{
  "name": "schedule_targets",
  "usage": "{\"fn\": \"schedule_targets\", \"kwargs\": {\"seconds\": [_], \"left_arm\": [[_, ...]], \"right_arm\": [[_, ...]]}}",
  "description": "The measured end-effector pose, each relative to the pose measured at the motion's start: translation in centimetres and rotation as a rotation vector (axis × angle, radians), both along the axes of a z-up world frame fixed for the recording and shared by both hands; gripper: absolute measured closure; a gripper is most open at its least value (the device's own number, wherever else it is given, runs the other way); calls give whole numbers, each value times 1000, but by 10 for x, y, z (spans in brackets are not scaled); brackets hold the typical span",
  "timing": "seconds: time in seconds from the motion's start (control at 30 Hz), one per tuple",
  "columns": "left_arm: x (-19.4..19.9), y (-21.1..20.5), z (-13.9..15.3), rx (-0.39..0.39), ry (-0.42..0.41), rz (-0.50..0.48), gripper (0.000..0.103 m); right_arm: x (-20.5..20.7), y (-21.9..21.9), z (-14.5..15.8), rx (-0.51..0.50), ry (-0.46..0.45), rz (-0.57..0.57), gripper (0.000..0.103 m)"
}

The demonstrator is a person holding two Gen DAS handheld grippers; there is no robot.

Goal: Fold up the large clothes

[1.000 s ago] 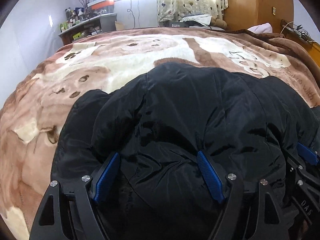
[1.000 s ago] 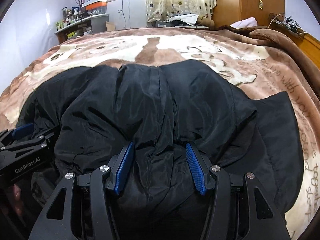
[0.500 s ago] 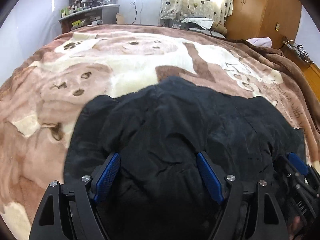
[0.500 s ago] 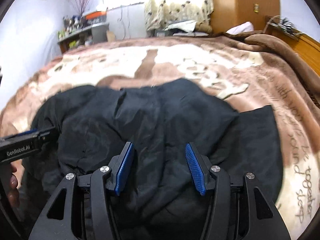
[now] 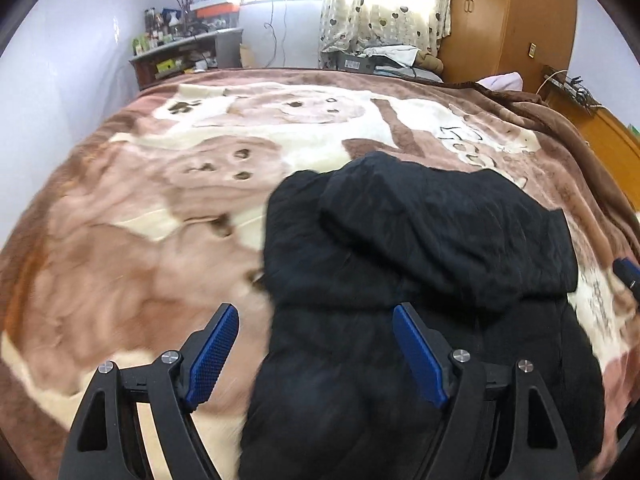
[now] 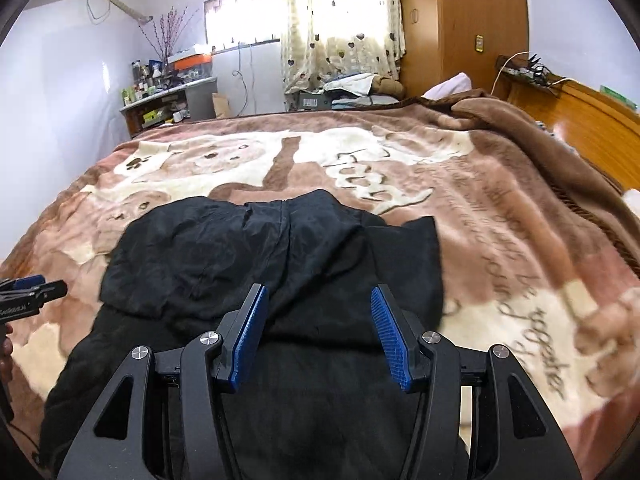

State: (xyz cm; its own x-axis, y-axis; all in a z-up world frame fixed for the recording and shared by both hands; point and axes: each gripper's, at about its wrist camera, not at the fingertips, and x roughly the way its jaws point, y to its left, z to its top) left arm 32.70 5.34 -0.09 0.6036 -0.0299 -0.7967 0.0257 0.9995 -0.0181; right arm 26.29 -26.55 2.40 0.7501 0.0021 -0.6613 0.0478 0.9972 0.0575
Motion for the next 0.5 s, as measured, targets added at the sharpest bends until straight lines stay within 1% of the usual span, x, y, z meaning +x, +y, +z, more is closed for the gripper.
{"fn": "schedule_targets", "kwargs": {"seconds": [0.03,0.13,0.3,0.4,0.5], "left_arm": [[-13,6,6,-6,-6,7,24],[-44,22,18,-24,17,26,23],[-95,42,37,-45,2,48,23],[-121,49,42,-48,-7,58,23],[-145,56,41,-57,-13,69,23]], "right_arm": [[-13,-1,8,-8,-8,-7,49],[-45,-2,30,-15,-30,-14,49],[-97,0,60,-21,-68,-23,49],[-125,3,68,-32,-90,-24,49],[-148,1,69,-18,-85,-35,49]]}}
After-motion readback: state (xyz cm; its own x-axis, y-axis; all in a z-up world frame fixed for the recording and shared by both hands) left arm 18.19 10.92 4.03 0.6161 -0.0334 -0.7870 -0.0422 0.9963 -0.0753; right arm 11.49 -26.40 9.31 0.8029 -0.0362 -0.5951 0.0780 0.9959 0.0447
